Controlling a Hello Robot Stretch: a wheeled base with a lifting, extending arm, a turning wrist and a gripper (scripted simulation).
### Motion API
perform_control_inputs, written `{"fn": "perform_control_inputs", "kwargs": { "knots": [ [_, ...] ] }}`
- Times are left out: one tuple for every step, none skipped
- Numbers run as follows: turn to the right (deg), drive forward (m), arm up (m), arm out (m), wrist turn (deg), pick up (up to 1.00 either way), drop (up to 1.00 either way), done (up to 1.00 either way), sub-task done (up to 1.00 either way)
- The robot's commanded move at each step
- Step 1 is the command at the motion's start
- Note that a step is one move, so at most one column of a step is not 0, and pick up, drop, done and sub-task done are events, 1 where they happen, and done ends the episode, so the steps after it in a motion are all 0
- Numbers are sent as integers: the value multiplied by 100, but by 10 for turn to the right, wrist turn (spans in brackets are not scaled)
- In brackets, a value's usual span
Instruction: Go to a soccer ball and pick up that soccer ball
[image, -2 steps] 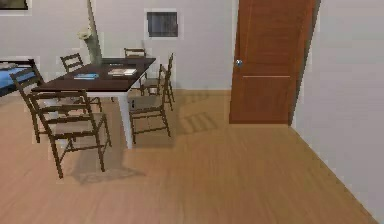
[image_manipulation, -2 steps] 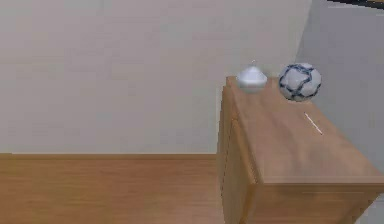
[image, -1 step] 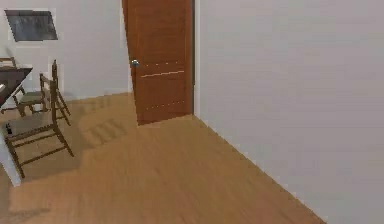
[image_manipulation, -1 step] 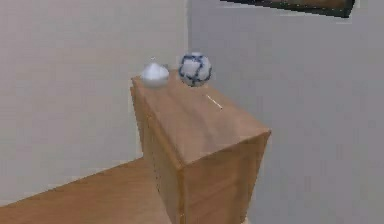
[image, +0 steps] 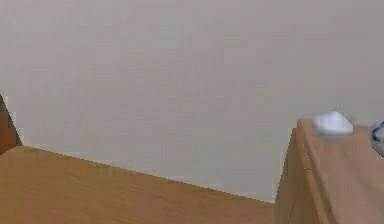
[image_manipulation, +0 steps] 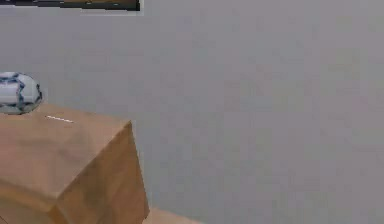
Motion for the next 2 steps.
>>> {"fn": "perform_control_inputs", "kwargs": {
  "knots": [
    [450,0,0,0,0,0,0,0,0],
    [180,0,0,0,0,0,0,0,0]
  ]
}}
